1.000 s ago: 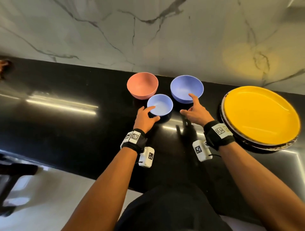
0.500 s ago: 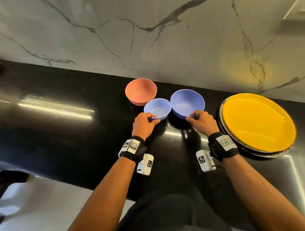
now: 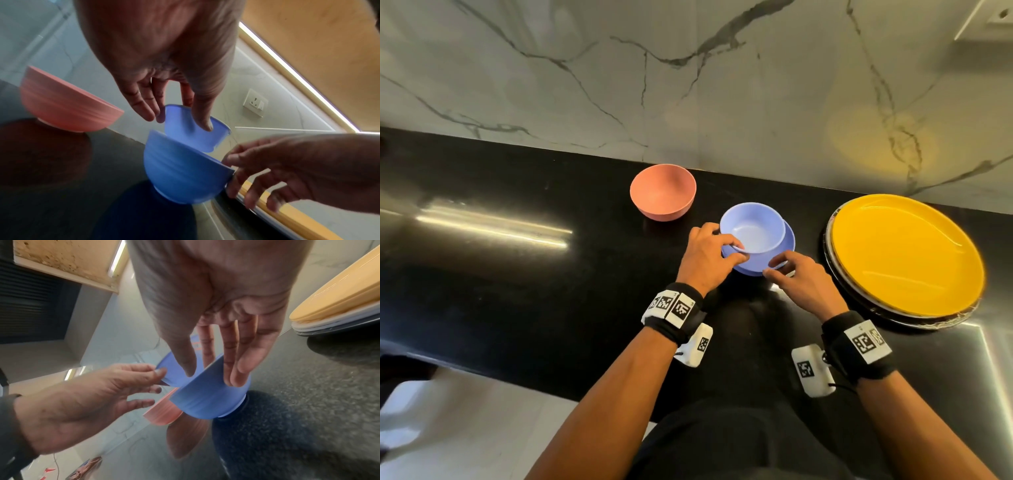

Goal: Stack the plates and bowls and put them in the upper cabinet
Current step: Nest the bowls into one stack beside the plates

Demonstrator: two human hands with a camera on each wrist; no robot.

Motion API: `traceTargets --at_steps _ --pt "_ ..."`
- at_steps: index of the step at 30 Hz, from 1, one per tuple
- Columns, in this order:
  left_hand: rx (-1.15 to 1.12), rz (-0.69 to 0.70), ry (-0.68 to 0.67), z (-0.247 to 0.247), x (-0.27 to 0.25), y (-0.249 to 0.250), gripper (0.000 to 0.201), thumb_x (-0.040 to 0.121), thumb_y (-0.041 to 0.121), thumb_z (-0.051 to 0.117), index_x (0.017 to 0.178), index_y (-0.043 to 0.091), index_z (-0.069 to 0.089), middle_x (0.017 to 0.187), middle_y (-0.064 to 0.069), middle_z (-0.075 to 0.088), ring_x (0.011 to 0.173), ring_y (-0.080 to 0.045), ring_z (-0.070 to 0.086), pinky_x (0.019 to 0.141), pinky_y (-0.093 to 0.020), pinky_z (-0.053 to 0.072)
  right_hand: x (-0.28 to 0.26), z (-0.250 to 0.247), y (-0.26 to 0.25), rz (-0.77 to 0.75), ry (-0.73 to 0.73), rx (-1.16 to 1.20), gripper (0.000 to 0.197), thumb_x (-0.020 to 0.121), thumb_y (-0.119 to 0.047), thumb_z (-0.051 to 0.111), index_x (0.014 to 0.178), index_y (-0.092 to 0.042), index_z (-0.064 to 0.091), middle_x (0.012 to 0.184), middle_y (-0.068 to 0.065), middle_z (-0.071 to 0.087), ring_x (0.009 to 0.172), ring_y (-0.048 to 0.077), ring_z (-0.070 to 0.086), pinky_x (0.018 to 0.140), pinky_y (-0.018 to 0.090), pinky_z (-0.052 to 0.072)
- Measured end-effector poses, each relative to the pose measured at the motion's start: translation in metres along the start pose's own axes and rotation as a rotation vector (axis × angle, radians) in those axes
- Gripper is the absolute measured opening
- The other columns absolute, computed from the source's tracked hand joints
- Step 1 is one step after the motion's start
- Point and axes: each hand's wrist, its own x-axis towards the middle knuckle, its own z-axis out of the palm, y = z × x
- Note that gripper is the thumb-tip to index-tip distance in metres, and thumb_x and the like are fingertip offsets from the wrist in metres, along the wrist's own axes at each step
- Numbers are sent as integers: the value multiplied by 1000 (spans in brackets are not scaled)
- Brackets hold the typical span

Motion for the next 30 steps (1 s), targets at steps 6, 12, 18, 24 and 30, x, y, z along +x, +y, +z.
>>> traceTargets --at_steps 6,12,18,24,30 --pt "2 -31 -36 8 -4 -5 26 80 33 76 104 24 73 130 0 50 122 -17 38 94 -29 39 -7 -6 3 -86 301 91 42 85 -28 73 116 -29 44 100 -3 60 83 12 60 66 22 50" --pt "-33 10 -73 1 -4 -3 29 82 33 74 110 28 70 134 1 48 125 -17 34 98 -29 33 1 -2 -5 -187 246 -30 29 84 -36 72 112 -32 63 120 -1 54 88 13 61 79 24 51" --pt "59 -88 91 -32 12 -28 67 83 33 72 143 33 41 139 -4 41 128 -25 33 104 -36 32 4 -1 -10 -208 299 24 19 87 -35 69 103 -26 65 120 1 56 88 15 62 79 24 51" --pt "44 -599 125 -56 36 -63 71 88 31 66 148 35 29 140 -13 33 128 -32 38 93 -40 42 7 -5 -8 -228 361 75 19 88 -36 68 103 -25 65 118 1 55 84 14 63 77 25 54" --pt "2 -560 175 -52 50 -77 42 90 32 63 130 25 50 131 -11 49 120 -32 51 86 -35 40 9 -9 -9 -201 371 81 20 88 -34 69 105 -24 65 119 3 55 83 16 64 78 28 56"
